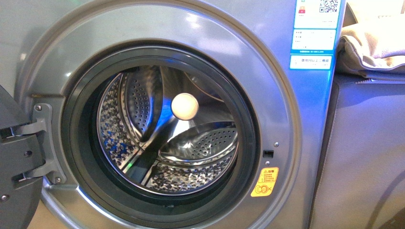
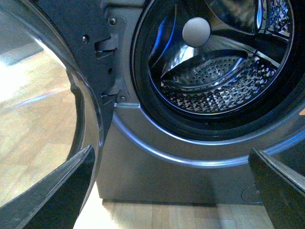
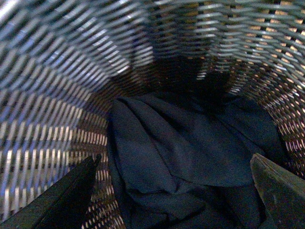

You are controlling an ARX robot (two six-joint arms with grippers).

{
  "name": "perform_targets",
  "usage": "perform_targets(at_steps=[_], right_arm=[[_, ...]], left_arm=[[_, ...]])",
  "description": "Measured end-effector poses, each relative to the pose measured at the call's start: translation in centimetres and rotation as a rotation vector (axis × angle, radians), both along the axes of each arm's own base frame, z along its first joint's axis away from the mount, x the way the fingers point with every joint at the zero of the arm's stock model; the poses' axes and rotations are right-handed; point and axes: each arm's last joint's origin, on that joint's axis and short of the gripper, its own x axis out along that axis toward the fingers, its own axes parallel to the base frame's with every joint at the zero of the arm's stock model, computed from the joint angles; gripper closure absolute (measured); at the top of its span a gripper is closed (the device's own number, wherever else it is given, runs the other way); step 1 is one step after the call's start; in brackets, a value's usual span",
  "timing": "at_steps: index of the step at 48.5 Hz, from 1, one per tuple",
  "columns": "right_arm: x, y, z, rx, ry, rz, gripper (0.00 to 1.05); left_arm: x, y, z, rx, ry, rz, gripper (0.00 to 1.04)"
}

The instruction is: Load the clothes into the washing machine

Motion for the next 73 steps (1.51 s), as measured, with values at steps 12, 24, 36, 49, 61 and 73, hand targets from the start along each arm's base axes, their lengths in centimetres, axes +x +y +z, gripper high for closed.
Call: perform_targets(at_steps=[12,24,36,49,61,73], right_arm=[[0.4,-1.6,-6.3,0.058,0.12,-0.032,0.07],[0.6,-1.9,-11.0,0.09,0.187,-0.042,0.07],[0.6,-1.4,-15.1,0.103,0.248,-0.033,0.07],[0.5,-0.8,-17.8,0.128,0.281,-0.016,0.07],[0.2,-0.5,-19.6,0.154,0.292,-0.009,0.07],[-0.1,-0.1,-21.2,0.18,0.287,0.004,0.07]], left_arm=[[0.0,0.0,0.0,0.0,0.0,0.0,0.07],[0.0,0.0,0.0,0.0,0.0,0.0,0.07],[0.0,0.0,0.0,0.0,0.0,0.0,0.07],[0.0,0.0,0.0,0.0,0.0,0.0,0.07],[0.0,0.0,0.0,0.0,0.0,0.0,0.07],[0.0,0.0,0.0,0.0,0.0,0.0,0.07]])
